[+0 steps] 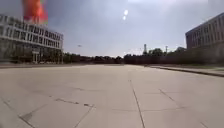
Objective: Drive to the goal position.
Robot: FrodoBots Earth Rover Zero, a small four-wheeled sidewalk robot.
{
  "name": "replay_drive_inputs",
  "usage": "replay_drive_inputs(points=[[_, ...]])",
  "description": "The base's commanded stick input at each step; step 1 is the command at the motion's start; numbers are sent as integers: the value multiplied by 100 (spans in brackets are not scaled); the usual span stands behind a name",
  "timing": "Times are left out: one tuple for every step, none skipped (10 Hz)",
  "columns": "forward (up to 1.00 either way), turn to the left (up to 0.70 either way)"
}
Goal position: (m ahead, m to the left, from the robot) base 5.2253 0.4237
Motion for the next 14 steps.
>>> replay_drive_inputs(points=[[70, -2], [70, -2], [70, -2], [70, -2], [70, -2], [70, -2], [70, -2], [70, -2], [70, -2], [70, -2], [70, -2], [70, -2], [70, -2], [70, -2]])
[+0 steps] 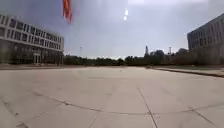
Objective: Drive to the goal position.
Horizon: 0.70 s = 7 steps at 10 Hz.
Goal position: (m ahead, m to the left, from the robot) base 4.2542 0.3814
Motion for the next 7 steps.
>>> replay_drive_inputs(points=[[70, -2], [70, -2], [70, -2], [70, -2], [70, -2], [70, -2], [70, -2]])
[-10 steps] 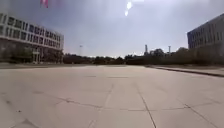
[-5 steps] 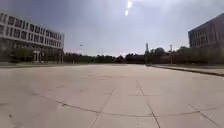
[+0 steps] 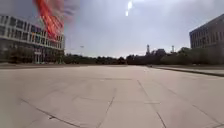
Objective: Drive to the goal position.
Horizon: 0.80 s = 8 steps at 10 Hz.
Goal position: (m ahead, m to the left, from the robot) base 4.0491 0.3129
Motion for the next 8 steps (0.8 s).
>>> replay_drive_inputs(points=[[70, -2], [70, -2], [70, -2], [70, -2], [70, -2], [70, -2], [70, -2], [70, -2]])
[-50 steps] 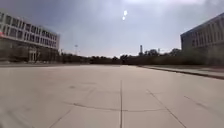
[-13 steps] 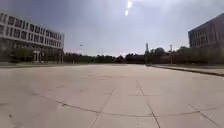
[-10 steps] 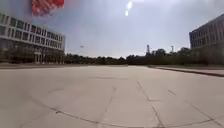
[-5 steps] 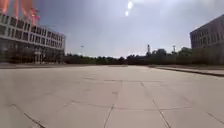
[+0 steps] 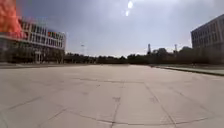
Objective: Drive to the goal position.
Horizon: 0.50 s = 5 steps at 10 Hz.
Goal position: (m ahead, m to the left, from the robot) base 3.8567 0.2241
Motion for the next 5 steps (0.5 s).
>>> replay_drive_inputs(points=[[70, -2], [70, -2], [70, -2], [70, -2], [70, -2]])
